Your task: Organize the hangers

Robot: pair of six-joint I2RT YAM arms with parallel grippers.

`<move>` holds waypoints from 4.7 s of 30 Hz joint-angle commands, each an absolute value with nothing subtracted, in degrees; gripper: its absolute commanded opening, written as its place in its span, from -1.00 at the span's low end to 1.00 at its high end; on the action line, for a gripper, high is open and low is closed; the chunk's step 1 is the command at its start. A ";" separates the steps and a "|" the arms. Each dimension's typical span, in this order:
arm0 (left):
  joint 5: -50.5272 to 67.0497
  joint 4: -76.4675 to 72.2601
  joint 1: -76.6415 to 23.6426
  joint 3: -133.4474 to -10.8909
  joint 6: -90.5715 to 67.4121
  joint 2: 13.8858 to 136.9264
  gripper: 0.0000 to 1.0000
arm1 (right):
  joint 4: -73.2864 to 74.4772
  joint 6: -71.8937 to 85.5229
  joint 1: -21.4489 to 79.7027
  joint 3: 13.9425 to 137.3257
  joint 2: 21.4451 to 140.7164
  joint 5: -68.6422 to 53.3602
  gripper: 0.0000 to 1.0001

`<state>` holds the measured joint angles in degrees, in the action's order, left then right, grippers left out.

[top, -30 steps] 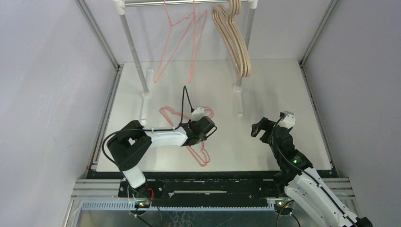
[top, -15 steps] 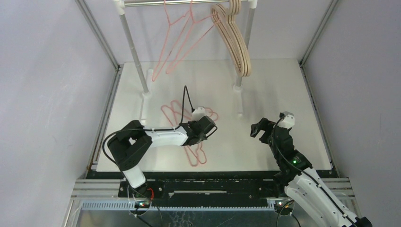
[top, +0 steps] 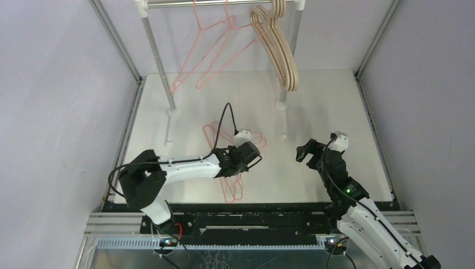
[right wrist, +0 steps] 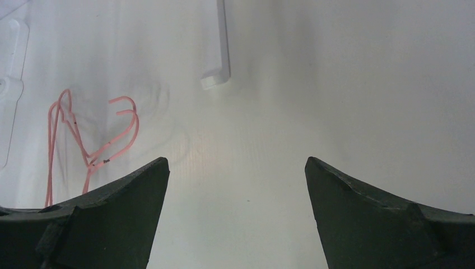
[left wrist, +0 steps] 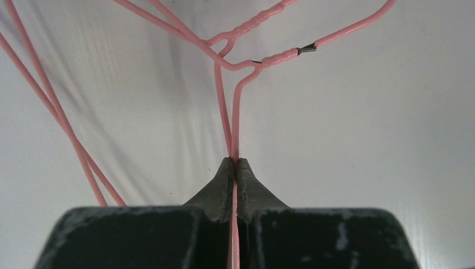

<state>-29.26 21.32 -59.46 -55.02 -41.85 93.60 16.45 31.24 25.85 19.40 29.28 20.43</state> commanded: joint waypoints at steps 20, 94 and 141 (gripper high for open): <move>-18.28 8.48 -59.56 -50.99 -28.59 85.23 -1.00 | 14.44 31.27 25.35 19.23 29.17 20.70 1.00; -10.14 24.96 -46.23 -77.98 -17.57 61.34 -1.00 | 14.02 29.71 25.51 23.01 32.38 17.28 1.00; 3.33 2.37 -72.44 -38.52 -5.20 76.38 0.11 | 14.69 31.10 26.13 23.83 38.24 17.97 1.00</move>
